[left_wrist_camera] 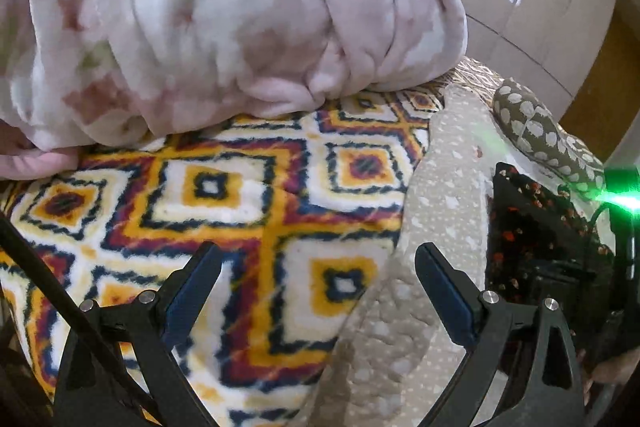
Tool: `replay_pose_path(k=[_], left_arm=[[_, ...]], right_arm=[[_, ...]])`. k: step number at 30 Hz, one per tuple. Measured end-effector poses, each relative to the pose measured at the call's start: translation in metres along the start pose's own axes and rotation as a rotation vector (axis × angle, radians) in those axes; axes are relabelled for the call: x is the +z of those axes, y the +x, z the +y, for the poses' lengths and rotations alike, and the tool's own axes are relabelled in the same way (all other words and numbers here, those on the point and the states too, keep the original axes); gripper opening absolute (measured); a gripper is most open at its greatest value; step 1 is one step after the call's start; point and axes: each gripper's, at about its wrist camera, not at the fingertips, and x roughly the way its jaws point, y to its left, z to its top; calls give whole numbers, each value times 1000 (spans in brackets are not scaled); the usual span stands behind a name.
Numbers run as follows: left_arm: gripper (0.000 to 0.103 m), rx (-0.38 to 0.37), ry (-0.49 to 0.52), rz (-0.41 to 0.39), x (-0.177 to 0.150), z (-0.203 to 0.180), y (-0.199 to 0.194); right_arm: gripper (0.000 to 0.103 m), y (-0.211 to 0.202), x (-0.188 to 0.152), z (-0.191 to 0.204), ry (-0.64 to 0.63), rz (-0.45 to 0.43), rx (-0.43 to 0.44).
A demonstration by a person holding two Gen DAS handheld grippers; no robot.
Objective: Fold large clothes
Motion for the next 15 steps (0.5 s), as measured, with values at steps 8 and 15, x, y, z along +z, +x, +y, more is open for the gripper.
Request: replay_pose_path(k=[8, 15], left_arm=[[98, -1, 42, -27, -2, -11, -10], [98, -8, 49, -39, -2, -14, -12]], right_arm=[[18, -70, -30, -13, 39, -137, -15], [19, -83, -82, 6, -16, -147, -13]])
